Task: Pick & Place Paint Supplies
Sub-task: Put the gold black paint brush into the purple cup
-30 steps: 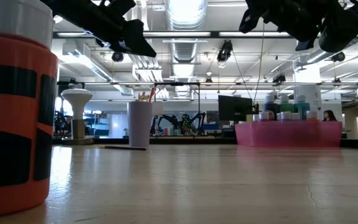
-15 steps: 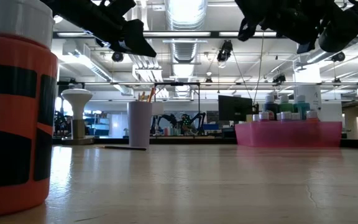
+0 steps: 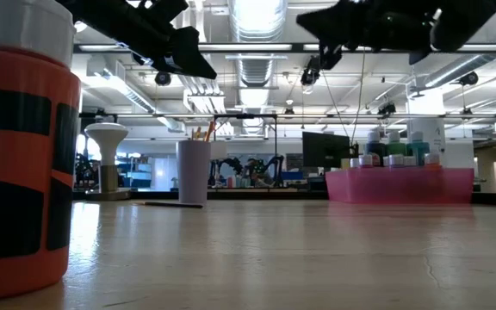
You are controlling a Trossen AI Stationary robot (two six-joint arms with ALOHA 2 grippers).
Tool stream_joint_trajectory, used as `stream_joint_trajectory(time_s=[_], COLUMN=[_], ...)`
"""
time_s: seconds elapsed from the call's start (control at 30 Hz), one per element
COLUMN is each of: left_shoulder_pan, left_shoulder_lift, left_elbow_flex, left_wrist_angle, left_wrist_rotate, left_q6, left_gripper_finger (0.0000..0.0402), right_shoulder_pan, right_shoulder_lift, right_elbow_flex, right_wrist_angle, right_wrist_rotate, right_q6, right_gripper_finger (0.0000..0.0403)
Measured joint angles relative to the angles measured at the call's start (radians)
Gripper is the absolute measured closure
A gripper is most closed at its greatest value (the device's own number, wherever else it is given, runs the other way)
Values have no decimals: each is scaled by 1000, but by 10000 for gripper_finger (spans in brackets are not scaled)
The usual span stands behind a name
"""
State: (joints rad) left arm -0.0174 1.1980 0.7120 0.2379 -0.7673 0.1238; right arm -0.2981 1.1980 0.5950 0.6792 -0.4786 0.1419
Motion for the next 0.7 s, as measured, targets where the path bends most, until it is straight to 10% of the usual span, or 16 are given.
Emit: stream_joint_trajectory(time_s=[0.3, 0.7], left_shoulder_pan=[0, 0], left_shoulder_lift=[0, 0], left_elbow_flex=[0, 0], left_wrist_angle=[0, 17], left_wrist_rotate=[0, 0], left_q6=[0, -27], left_gripper_finger=[76, 76], right_shoulder_pan=[106, 148], right_shoulder_lift=[5, 2], right_elbow_flex=[149, 152], right_wrist_angle=[-503, -481], right_wrist_rotate=[563, 591], right_q6=[-157, -280], right_gripper_finger=[394, 394])
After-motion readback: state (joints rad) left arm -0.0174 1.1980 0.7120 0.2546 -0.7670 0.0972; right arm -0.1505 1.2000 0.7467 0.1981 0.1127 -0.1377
